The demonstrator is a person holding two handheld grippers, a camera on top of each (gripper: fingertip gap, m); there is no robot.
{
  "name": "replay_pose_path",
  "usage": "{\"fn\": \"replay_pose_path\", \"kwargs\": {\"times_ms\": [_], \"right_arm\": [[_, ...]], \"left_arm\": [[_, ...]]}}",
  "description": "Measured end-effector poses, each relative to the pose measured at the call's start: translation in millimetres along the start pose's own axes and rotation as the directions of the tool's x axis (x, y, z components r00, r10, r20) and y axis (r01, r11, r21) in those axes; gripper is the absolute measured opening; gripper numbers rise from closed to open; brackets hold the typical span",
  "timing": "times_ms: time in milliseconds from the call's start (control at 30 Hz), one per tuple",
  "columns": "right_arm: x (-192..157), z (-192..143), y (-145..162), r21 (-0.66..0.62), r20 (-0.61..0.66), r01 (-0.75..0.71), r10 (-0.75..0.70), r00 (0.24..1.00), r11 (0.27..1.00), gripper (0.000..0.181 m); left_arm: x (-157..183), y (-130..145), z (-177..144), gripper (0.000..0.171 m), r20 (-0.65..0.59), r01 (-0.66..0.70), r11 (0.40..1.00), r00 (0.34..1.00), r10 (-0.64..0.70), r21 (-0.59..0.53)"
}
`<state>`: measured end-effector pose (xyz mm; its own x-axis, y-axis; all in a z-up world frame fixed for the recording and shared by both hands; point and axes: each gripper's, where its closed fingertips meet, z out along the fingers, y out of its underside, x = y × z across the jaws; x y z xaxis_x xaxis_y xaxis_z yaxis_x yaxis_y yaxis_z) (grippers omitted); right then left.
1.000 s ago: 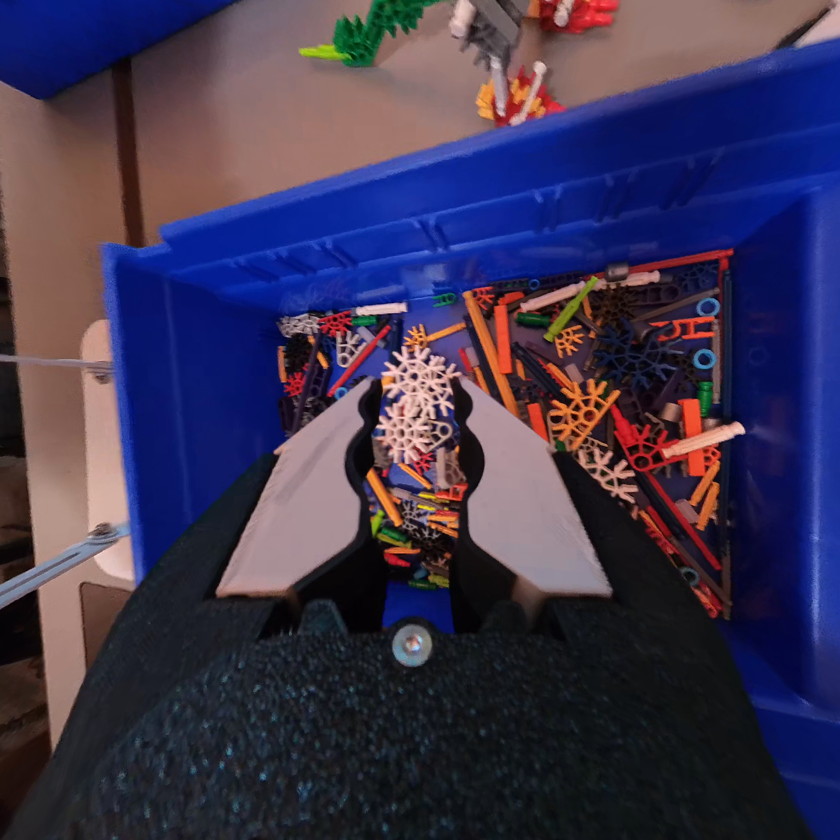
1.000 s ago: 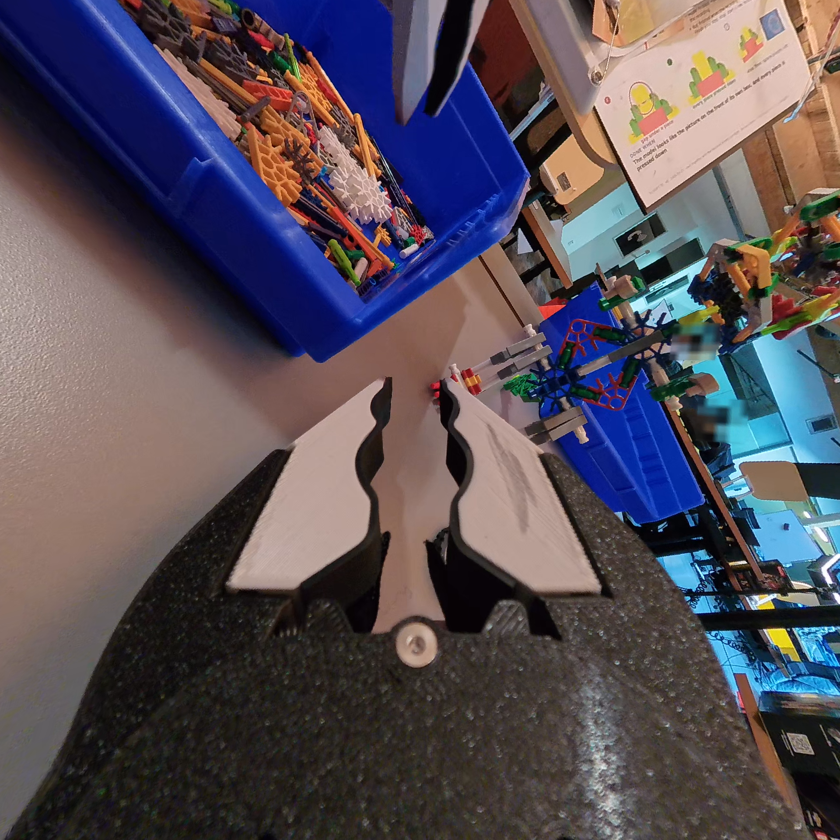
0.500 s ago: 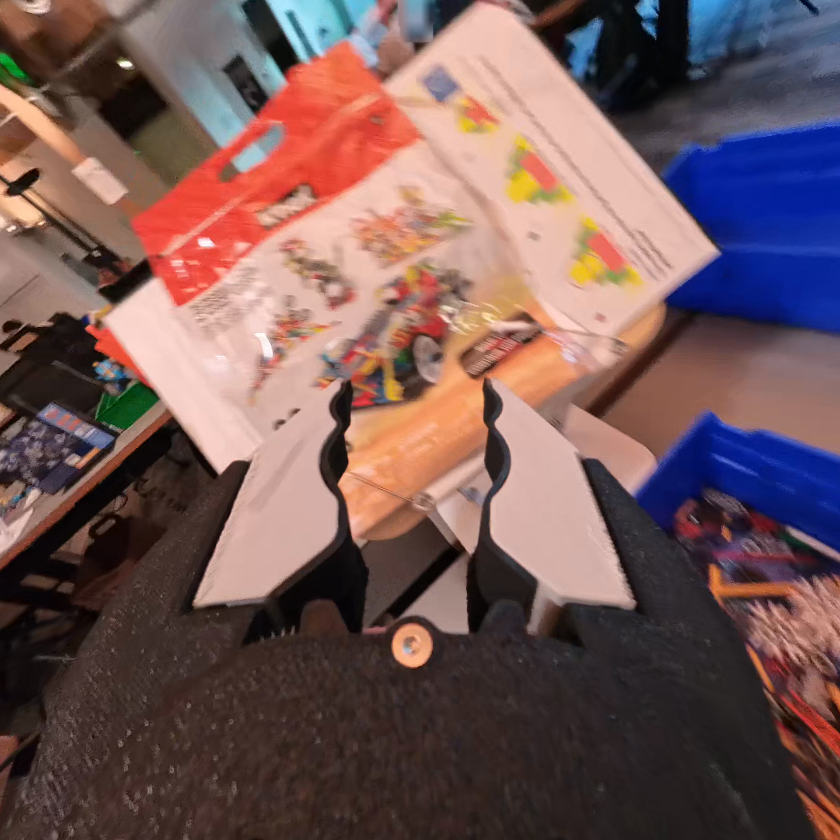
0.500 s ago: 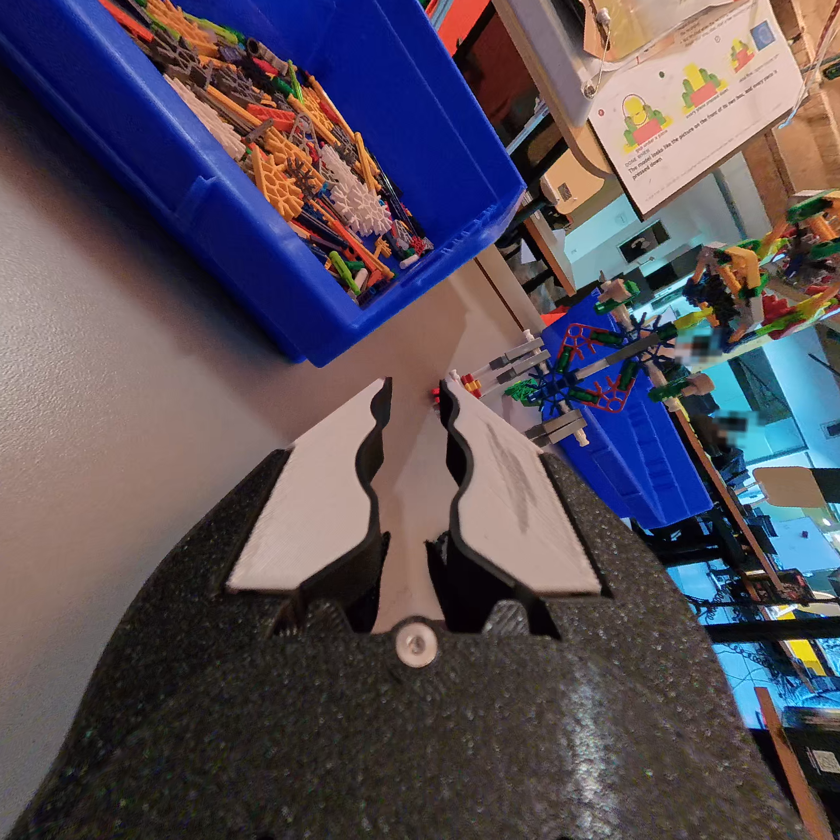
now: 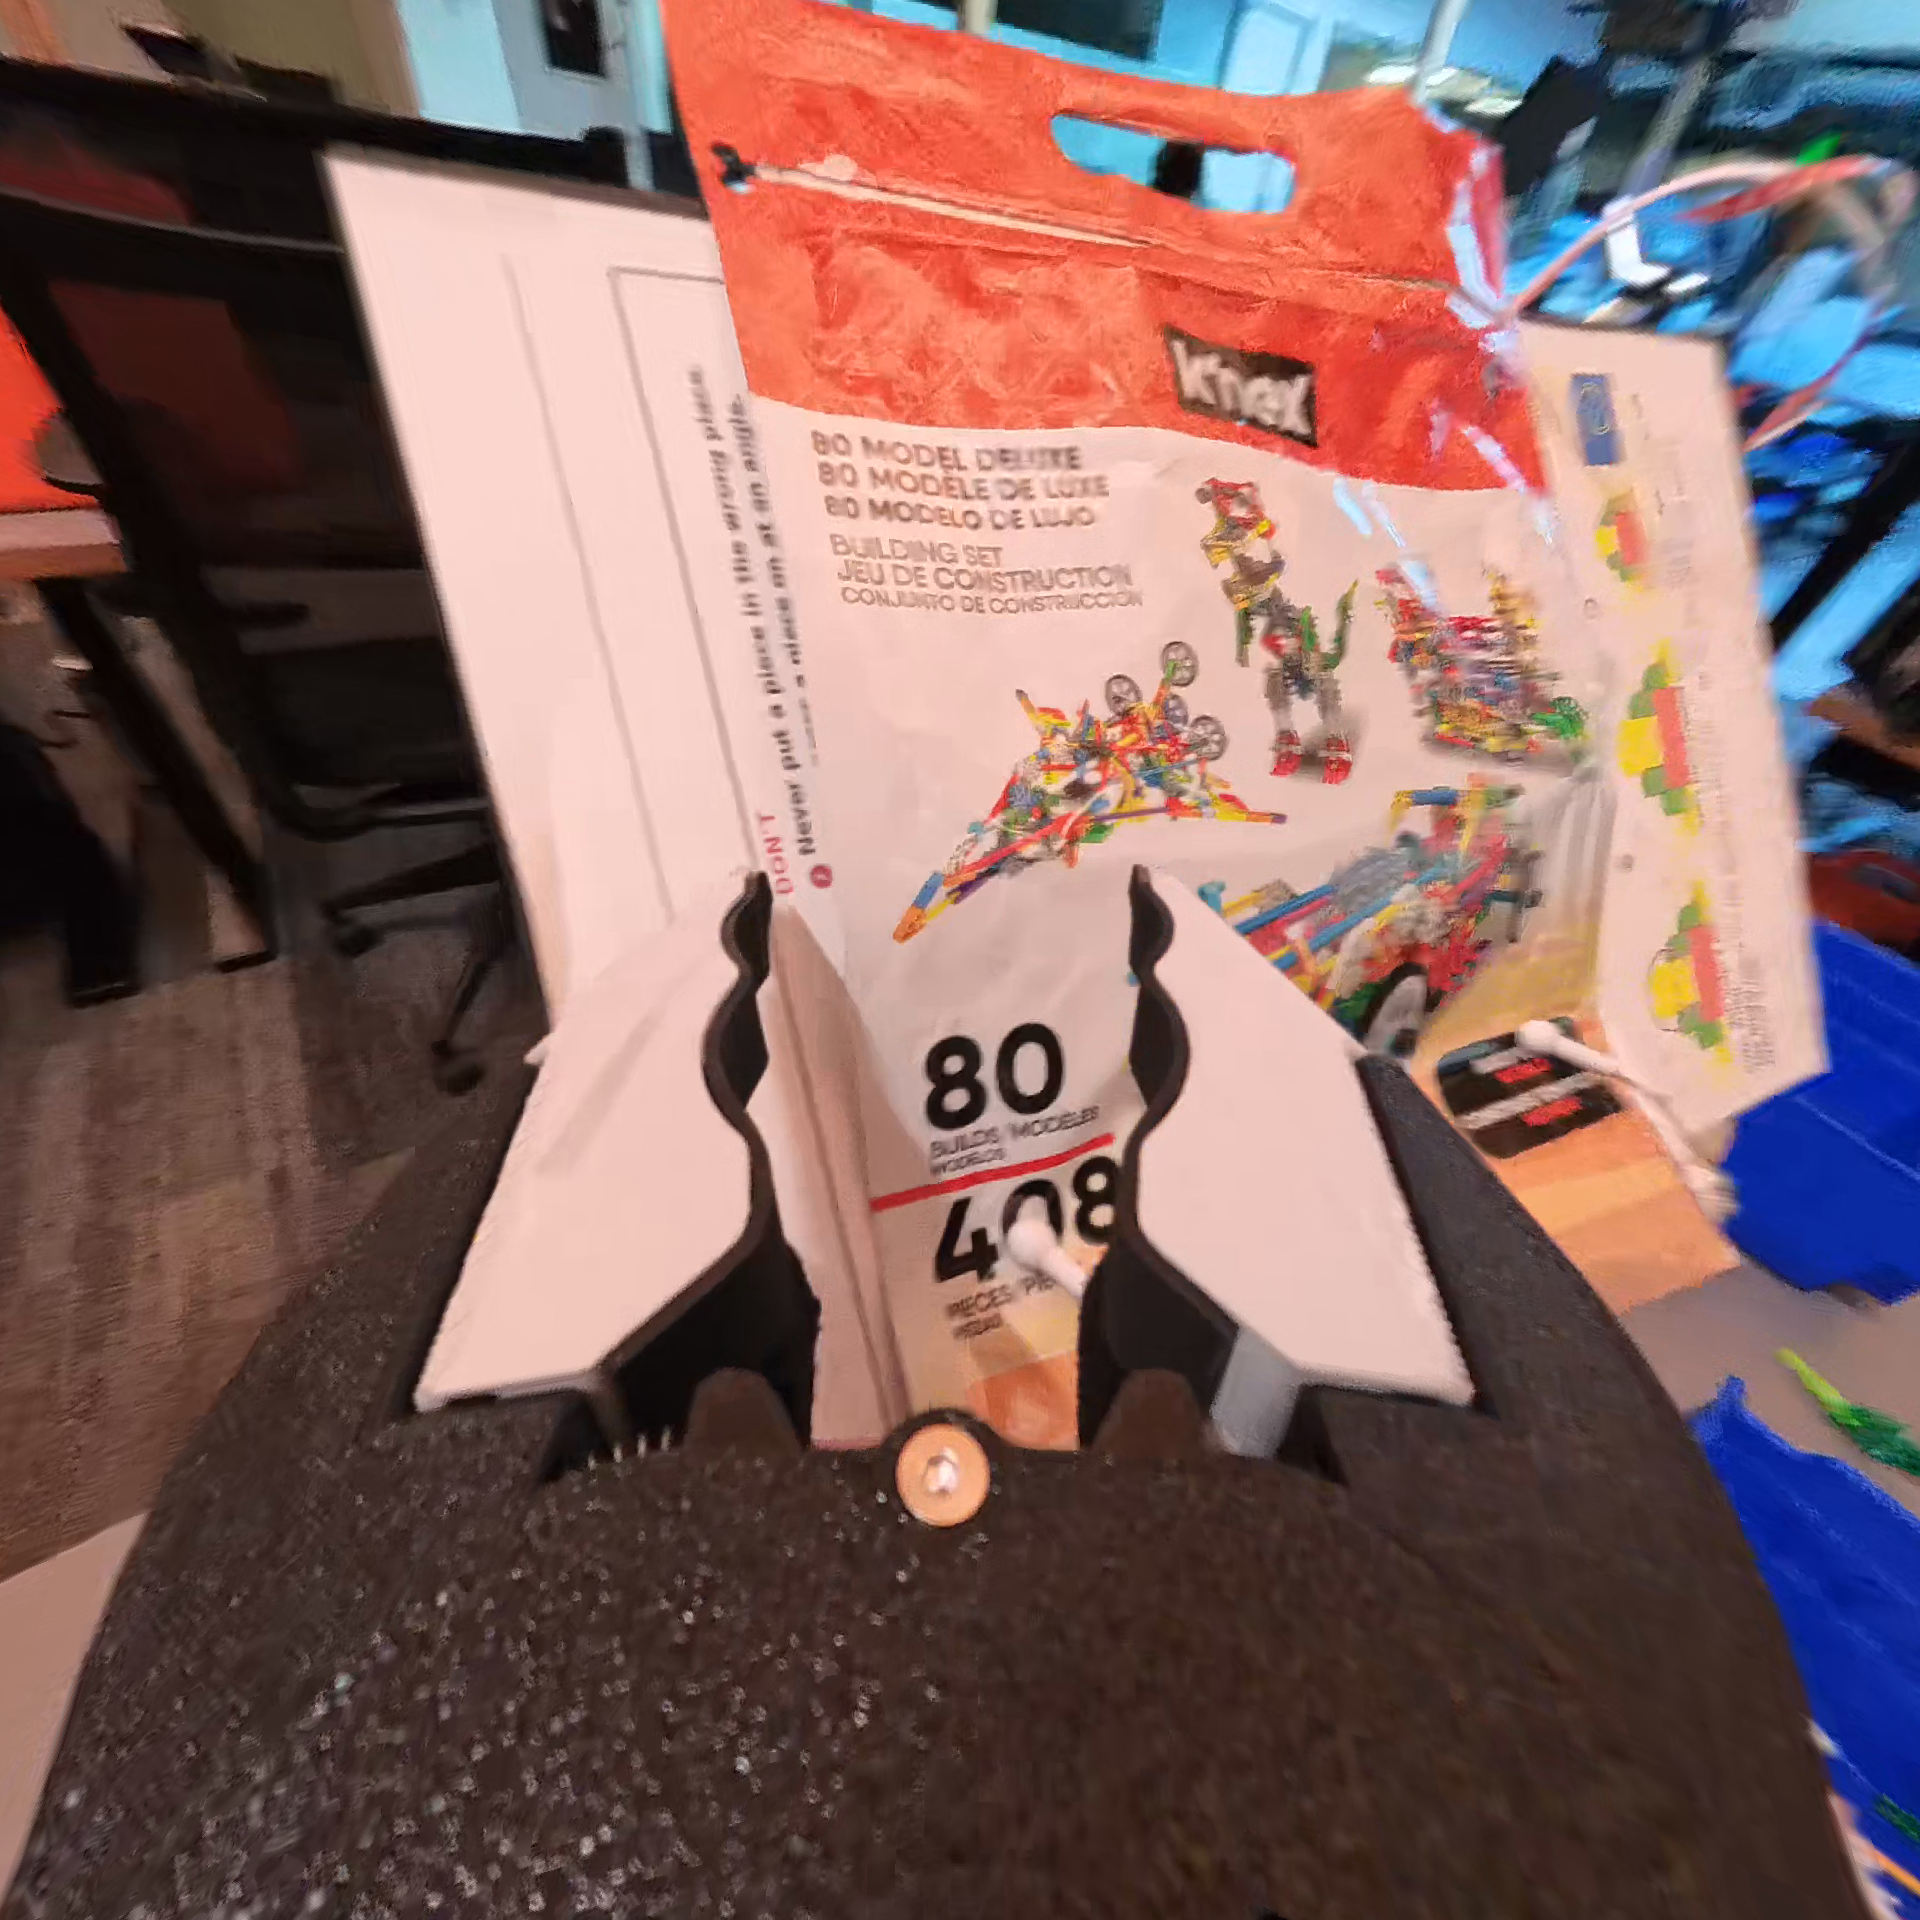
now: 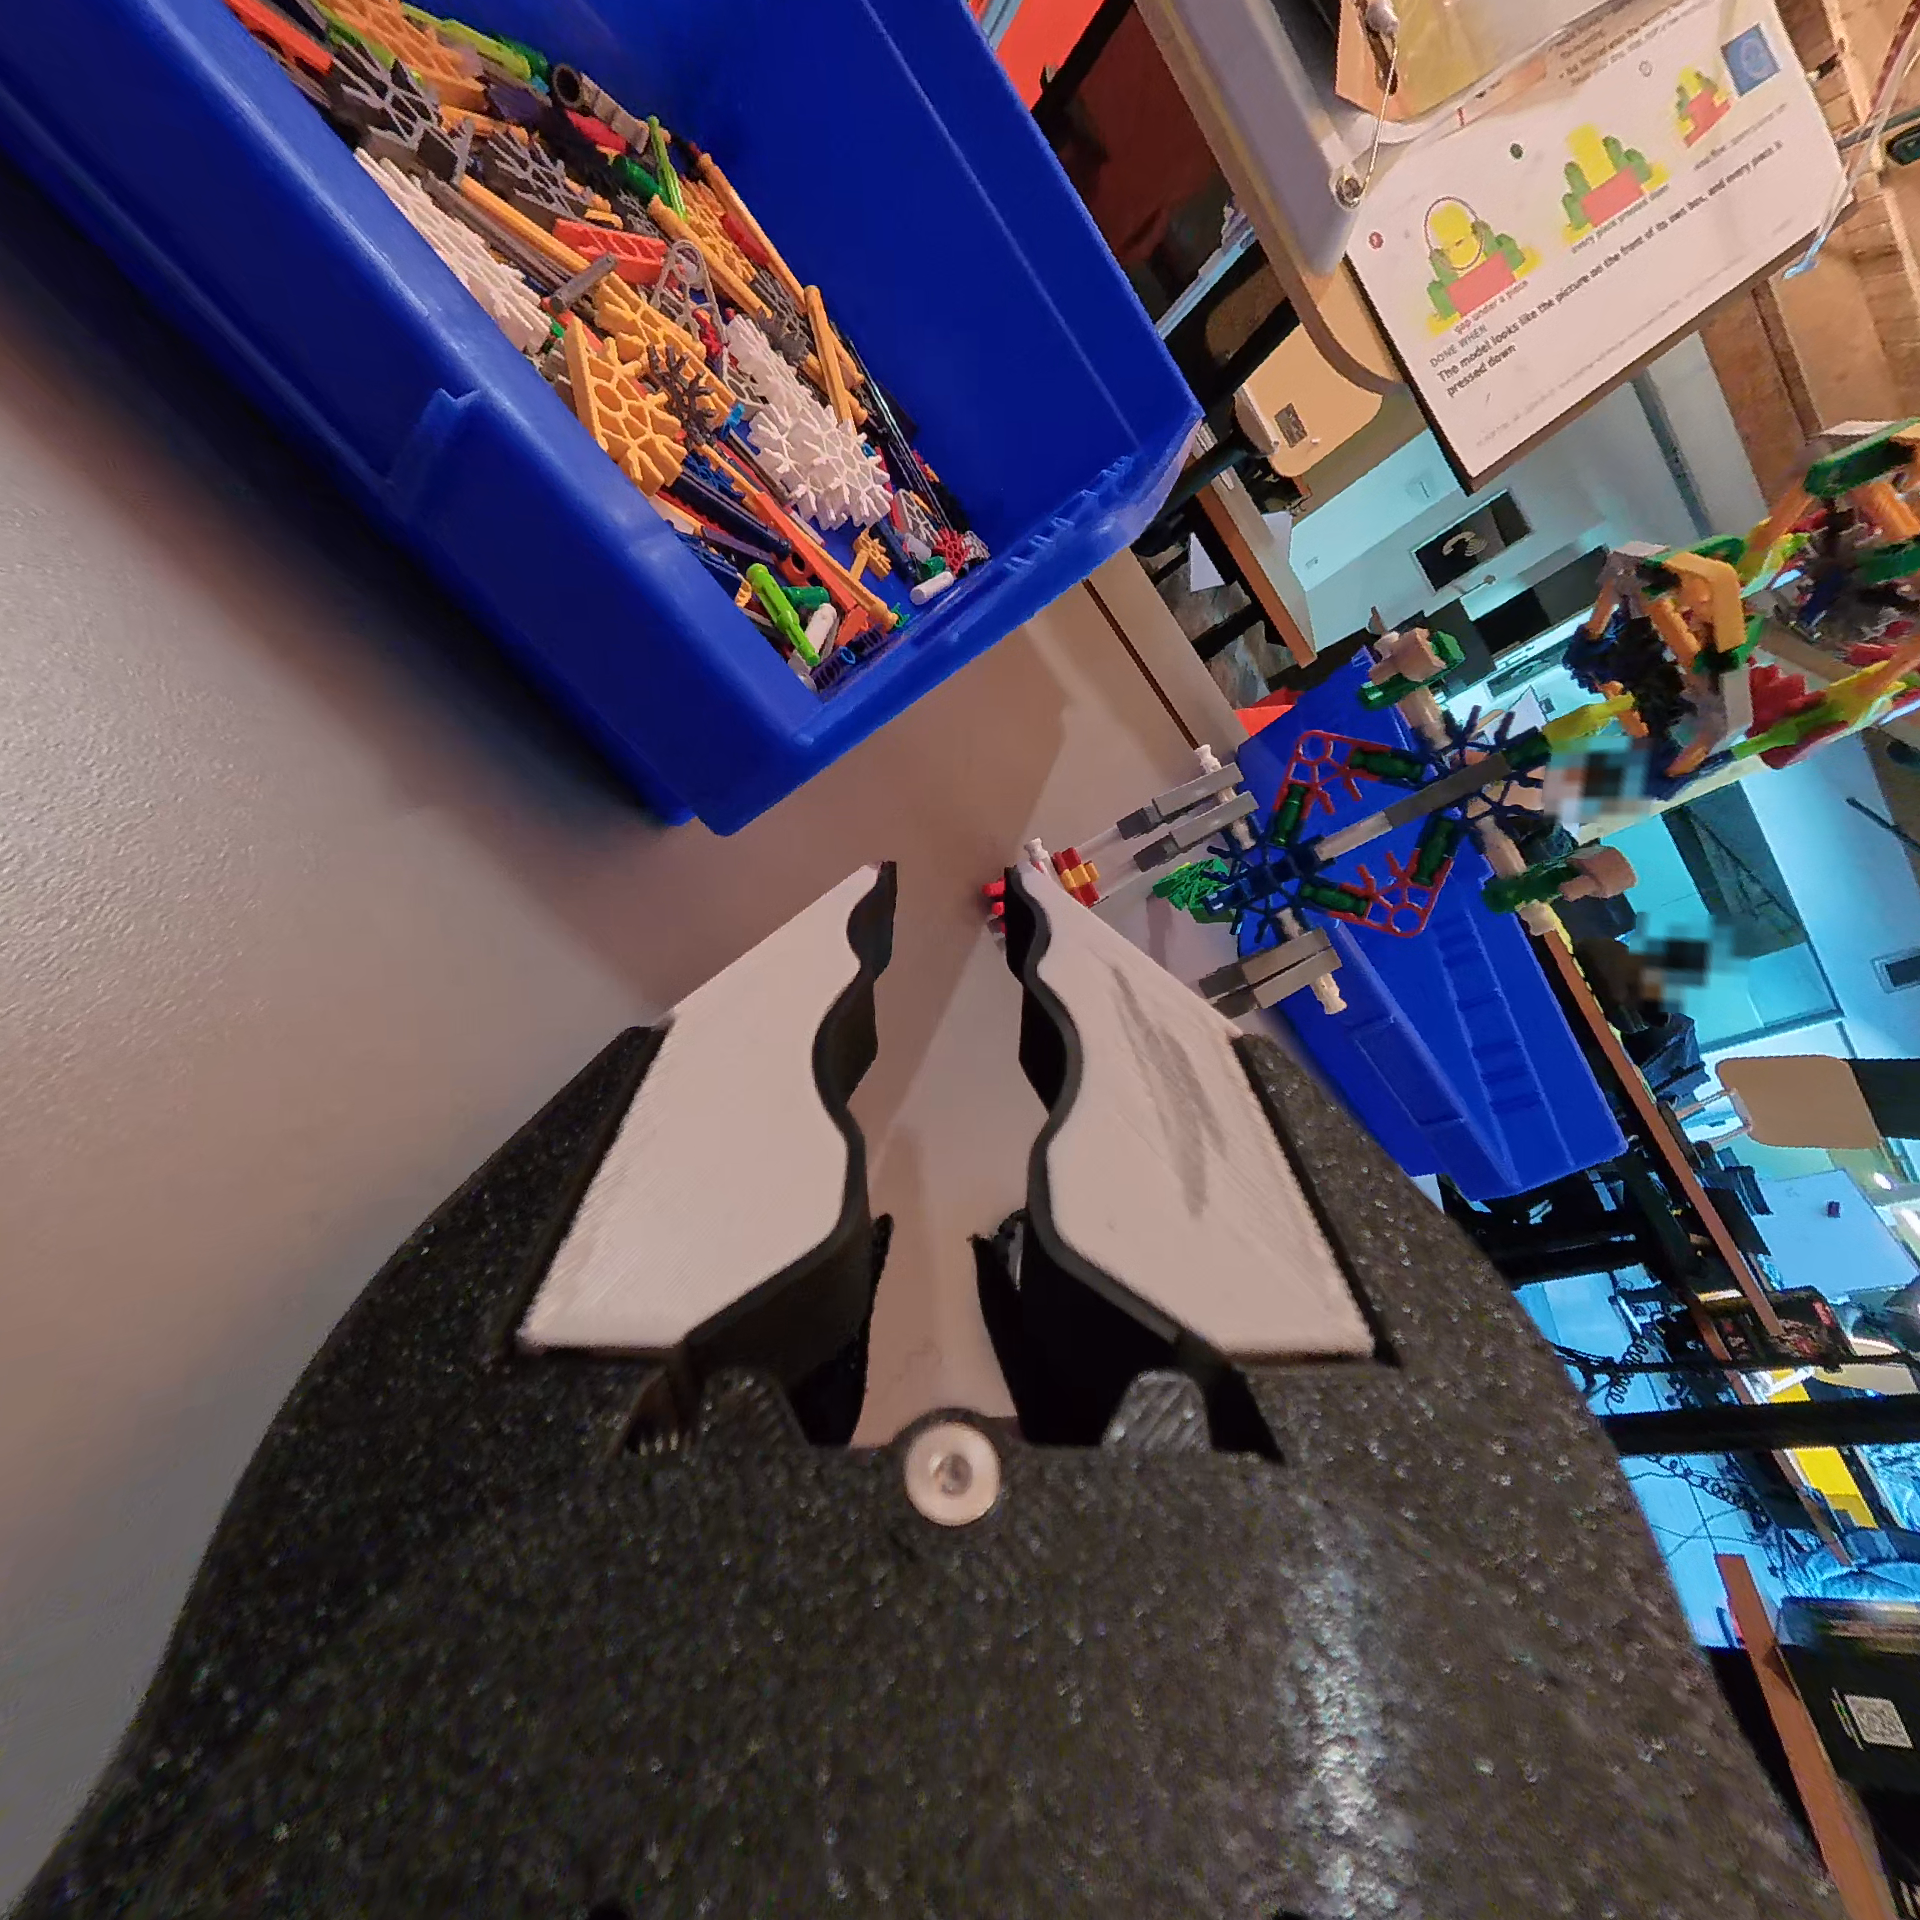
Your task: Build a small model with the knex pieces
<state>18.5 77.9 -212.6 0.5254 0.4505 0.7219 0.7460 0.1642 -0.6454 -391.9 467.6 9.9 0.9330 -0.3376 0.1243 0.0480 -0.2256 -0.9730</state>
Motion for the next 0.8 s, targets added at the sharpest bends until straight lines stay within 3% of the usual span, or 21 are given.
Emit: {"fn": "replay_pose_path", "kwargs": {"times_ms": [67,133,200,300,400,500,633,800], "right_arm": [[0,0,0,-0.004,-0.002,0.002,-0.002,1.0,1.0,0.02],[0,0,1,-0.007,-0.005,0.002,-0.002,1.0,1.0,0.02],[1,-1,1,-0.008,-0.009,0.003,-0.003,1.0,1.0,0.02],[0,-1,1,-0.009,-0.009,0.009,-0.009,1.0,1.0,0.02],[0,-2,1,-0.009,-0.008,0.01,-0.01,1.0,1.0,0.02],[1,-2,1,-0.01,-0.01,0.008,-0.008,1.0,1.0,0.02],[1,-2,1,-0.012,-0.01,0.009,-0.009,1.0,1.0,0.02],[1,-2,1,-0.012,-0.009,0.007,-0.007,1.0,1.0,0.02]], "left_arm": [[8,-1,5,0.061,-0.094,0.055,0.998,0.994,-0.053,0.02],[8,-1,7,0.058,-0.112,0.087,0.995,0.99,-0.082,0.042],[4,-1,7,0.038,-0.115,0.113,0.992,0.988,-0.107,0.052],[9,-2,6,0.022,-0.19,0.163,0.984,0.971,-0.147,0.074],[26,-9,-3,0.011,-0.298,0.136,0.982,0.95,-0.092,0.131],[47,-15,-14,0.011,-0.45,0.149,0.974,0.891,-0.058,0.169],[42,-11,-7,0.018,-0.454,0.19,0.971,0.885,-0.104,0.147],[44,-7,-5,0.003,-0.39,0.09,0.984,0.92,-0.023,0.154]]}}
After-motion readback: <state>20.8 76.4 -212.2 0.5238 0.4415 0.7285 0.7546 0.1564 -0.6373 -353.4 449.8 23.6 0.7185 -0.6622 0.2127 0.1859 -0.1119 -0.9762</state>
